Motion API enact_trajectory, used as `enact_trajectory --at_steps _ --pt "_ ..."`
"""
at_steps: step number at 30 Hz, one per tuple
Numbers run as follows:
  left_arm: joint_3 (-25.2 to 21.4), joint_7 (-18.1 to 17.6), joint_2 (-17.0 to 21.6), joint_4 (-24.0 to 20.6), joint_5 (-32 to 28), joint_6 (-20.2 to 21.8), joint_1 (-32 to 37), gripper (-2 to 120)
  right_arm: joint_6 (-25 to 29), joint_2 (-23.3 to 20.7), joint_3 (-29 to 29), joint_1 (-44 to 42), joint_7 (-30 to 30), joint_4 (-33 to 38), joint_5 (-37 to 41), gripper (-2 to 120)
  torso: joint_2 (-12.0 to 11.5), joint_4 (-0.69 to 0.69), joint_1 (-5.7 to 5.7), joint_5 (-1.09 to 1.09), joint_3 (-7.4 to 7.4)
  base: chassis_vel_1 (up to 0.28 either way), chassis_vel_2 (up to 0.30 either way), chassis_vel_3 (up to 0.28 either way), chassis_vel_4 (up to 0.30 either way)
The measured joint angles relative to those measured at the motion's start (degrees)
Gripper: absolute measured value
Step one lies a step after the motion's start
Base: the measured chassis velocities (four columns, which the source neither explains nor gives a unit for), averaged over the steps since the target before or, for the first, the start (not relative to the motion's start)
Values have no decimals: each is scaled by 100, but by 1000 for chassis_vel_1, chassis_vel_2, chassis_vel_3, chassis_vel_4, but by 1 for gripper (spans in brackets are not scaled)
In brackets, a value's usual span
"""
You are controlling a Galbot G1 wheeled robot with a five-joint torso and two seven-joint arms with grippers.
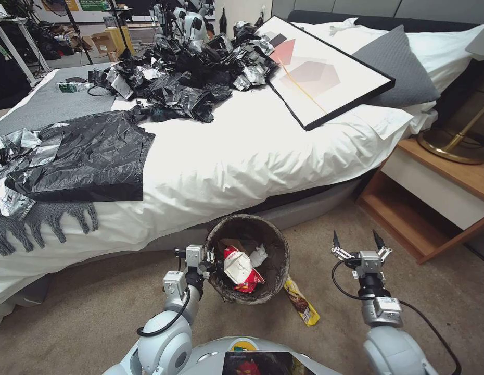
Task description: Pick up the trash bin, then pick up the garbage from the floor and place it into the trash bin.
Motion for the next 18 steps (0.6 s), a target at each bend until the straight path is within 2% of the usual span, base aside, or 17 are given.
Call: enact_trajectory --at_steps 1,2,4,6,13,18 --pt "0 0 0 0 0 0 0 2 0 0 0 0 0 0 0 100 0 0 0 0 0 0 0 0 0" --pt "-1 0 5 -3 -1 0 9 2 0 -743 -148 -81 -454 -393 474 100 0 1 0 -1 0 0 0 0 0" --pt "-1 0 5 -5 -1 0 14 2 13 -844 -191 -89 -570 -481 595 100 0 0 0 -1 0 0 0 0 0" --pt "-4 1 6 -23 0 0 36 2 38 -1126 -377 -71 -929 -798 919 100 0 -1 0 0 0 0 0 0 0" --pt "-16 1 35 -33 -2 0 42 2 -37 -1330 -659 94 -1315 -1074 1249 100 0 0 0 -1 0 0 0 0 0" --pt "-16 0 46 -40 -11 5 34 2 -127 -1481 -1111 307 -1615 -1324 1610 100 0 0 0 -1 0 0 0 0 0"
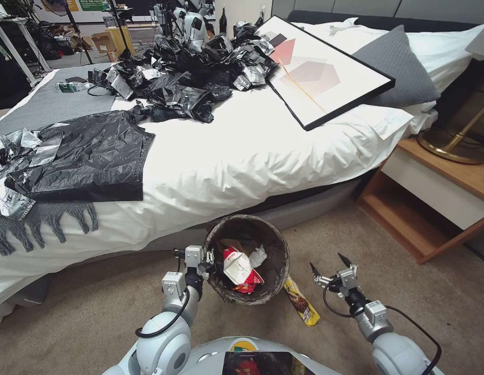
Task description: Pick up the trash bin, then pick up the garbage from the floor and place it into the trash bin.
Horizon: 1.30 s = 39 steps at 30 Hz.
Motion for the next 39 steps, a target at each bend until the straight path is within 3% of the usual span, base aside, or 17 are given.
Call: enact_trajectory --at_steps 18,39 --pt "-66 -2 -5 -19 4 -3 50 2 29 54 -1358 1020 -439 -1007 176 100 0 0 0 -1 0 0 0 0 0" --pt "-55 0 -54 23 0 -14 6 2 33 360 -1787 1352 -416 -1943 108 100 0 0 0 -1 0 0 0 0 0"
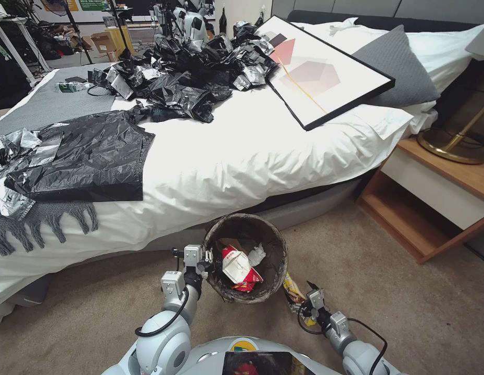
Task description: Pick up the trash bin, then pick up the garbage from the floor and place it into the trash bin.
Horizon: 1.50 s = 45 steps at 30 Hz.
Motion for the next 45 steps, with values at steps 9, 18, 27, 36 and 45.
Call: enact_trajectory --at_steps 9,18,27,36,45 --pt "4 1 -12 7 3 -11 1 2 -25 133 -140 164 4 -209 -28 100 0 0 0 0 0 0 0 0 0" --pt "-13 1 7 6 -1 -23 4 2 -27 229 -225 323 9 -434 -56 100 0 0 0 0 0 0 0 0 0" --pt "-12 2 9 10 -10 -28 -12 2 -27 291 -250 421 3 -617 -59 100 0 0 0 0 0 0 0 0 0" --pt "-9 2 10 24 -19 -33 -34 2 -27 337 -274 491 -9 -781 -39 96 0 0 0 0 0 0 0 0 0" --pt "-6 -4 21 40 -29 -35 -49 2 9 388 -280 607 -61 -1013 -15 70 0 0 0 0 0 0 0 0 0"
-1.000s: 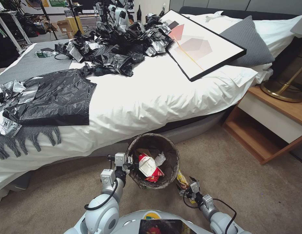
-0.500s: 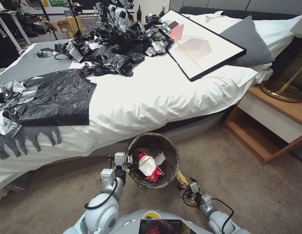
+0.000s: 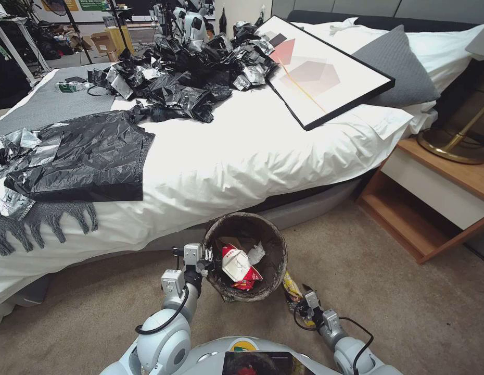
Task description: Pick up the trash bin, then pick up the garbage from the floor and place it into the trash bin.
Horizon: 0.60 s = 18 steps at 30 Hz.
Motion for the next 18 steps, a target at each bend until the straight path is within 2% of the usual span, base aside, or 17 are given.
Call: enact_trajectory --at_steps 3,4,7,8,14,15,17,18 --pt "13 -10 6 5 -17 0 -34 2 19 63 -10 52 -12 -93 -18 54 0 0 0 0 0 0 0 0 0" --pt "13 -10 6 5 -17 0 -34 2 19 63 -10 52 -12 -93 -18 54 0 0 0 0 0 0 0 0 0" --pt "10 -14 33 5 -32 1 -30 2 21 95 -38 71 -21 -128 -36 39 0 0 0 0 0 0 0 0 0" --pt "10 -14 33 5 -32 1 -30 2 21 95 -38 71 -21 -128 -36 39 0 0 0 0 0 0 0 0 0" --pt "17 -16 26 4 -35 1 -33 2 16 111 -60 71 -23 -117 -50 15 0 0 0 0 0 0 0 0 0" --pt "17 -16 26 4 -35 1 -33 2 16 111 -60 71 -23 -117 -50 15 0 0 0 0 0 0 0 0 0" --pt "21 -16 30 16 -34 0 -42 2 17 98 -39 65 -6 -66 -59 3 0 0 0 0 0 0 0 0 0" --pt "21 -16 30 16 -34 0 -42 2 17 98 -39 65 -6 -66 -59 3 0 0 0 0 0 0 0 0 0"
